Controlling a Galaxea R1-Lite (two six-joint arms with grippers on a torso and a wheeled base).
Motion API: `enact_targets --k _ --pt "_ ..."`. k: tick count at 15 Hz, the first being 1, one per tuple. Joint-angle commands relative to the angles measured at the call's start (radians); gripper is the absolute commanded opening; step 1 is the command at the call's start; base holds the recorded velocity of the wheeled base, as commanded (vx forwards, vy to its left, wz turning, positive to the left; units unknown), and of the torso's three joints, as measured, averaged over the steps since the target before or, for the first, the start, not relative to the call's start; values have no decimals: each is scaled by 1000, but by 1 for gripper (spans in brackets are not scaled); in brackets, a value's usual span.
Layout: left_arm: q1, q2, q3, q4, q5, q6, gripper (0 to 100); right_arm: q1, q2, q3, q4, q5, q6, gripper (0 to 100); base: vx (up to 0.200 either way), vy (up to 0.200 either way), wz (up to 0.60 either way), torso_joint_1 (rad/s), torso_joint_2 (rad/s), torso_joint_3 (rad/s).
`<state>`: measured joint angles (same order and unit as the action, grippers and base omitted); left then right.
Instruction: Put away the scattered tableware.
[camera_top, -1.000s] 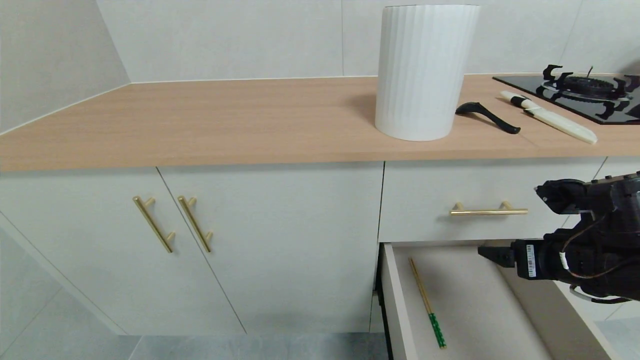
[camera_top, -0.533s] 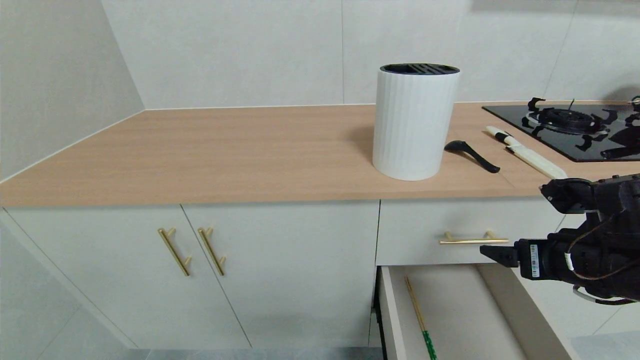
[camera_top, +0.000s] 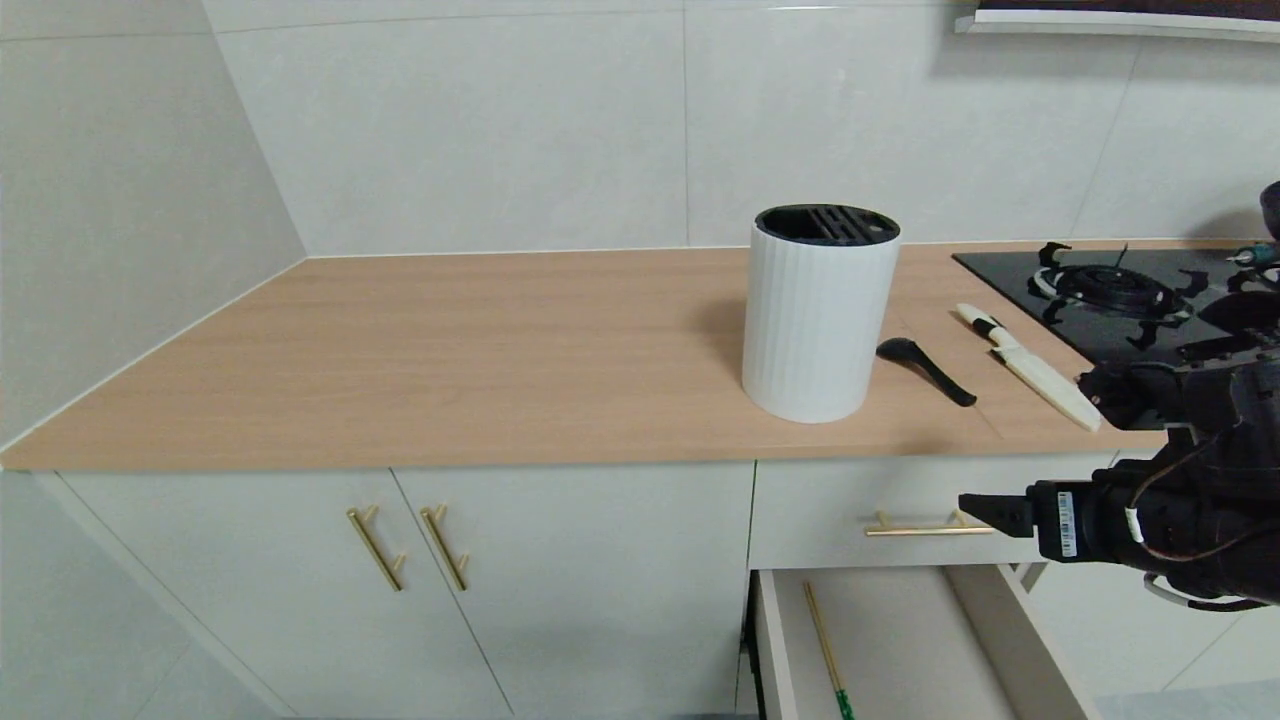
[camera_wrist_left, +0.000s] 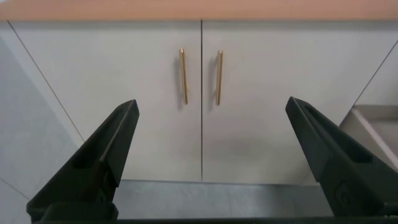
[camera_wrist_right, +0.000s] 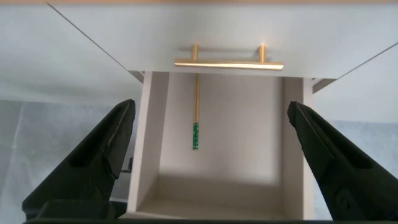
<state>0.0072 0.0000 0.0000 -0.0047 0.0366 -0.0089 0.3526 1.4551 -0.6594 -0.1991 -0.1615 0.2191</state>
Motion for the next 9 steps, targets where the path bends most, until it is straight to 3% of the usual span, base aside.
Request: enact_targets --k 1,6,9 --pt "0 0 0 0 0 0 100 0 10 0 0 0 0 100 0 0 0 207 -496 -281" --pt "0 0 0 0 0 0 100 0 24 0 -5 -1 -1 100 0 0 0 226 -521 -293" --pt "0 0 0 0 0 0 100 -20 76 -17 -36 0 -103 100 0 0 0 84 -191 -105"
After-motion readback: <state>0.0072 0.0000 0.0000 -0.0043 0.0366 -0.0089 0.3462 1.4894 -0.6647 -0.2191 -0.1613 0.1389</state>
